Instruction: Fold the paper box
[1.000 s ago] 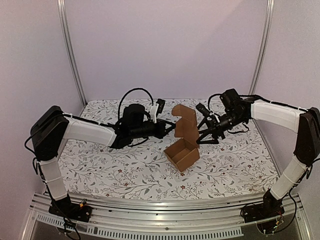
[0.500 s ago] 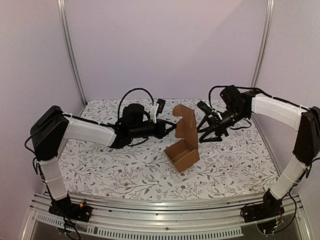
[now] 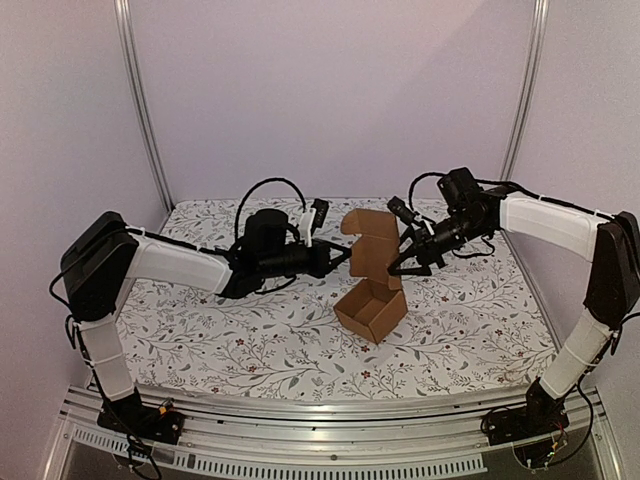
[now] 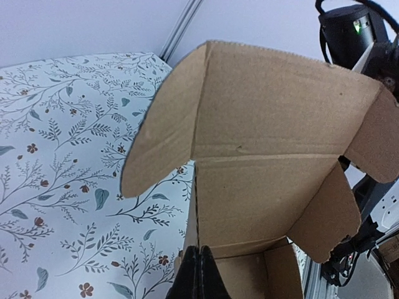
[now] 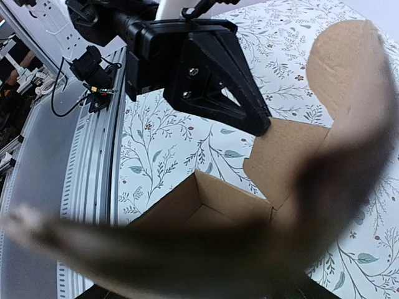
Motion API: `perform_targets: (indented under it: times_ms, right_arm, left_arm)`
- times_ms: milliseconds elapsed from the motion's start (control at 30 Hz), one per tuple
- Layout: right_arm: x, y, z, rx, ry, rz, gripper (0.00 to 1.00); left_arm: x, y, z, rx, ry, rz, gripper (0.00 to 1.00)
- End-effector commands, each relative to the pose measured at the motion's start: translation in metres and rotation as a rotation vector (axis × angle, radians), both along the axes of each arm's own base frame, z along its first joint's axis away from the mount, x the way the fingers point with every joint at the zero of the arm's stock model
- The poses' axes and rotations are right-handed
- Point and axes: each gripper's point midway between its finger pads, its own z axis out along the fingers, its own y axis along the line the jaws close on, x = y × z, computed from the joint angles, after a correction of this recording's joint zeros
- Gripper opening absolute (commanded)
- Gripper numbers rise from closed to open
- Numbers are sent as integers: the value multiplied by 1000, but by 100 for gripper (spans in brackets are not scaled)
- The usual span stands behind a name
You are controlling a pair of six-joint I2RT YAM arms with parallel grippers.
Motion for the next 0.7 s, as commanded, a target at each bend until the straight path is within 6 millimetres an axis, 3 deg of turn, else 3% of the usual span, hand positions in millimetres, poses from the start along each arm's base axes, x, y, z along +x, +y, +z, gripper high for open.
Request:
perform_targets:
  times_ms: [0, 133, 400, 667]
  right_arm:
    - [16, 2, -5, -28, -17, -81, 61]
    - [21, 0, -12, -54, -13, -106, 54]
    - [12, -8, -35, -111, -41, -87, 52]
    - [10, -3, -61, -171, -78, -45, 50]
  left_arm:
    - [-6, -4, 16, -33, -26, -14, 0]
    - [-5, -3, 14, -12, -38, 0, 0]
    - [-3, 2, -14, 87, -80, 58, 0]
    - [-2, -7, -34, 158, -118, 63, 0]
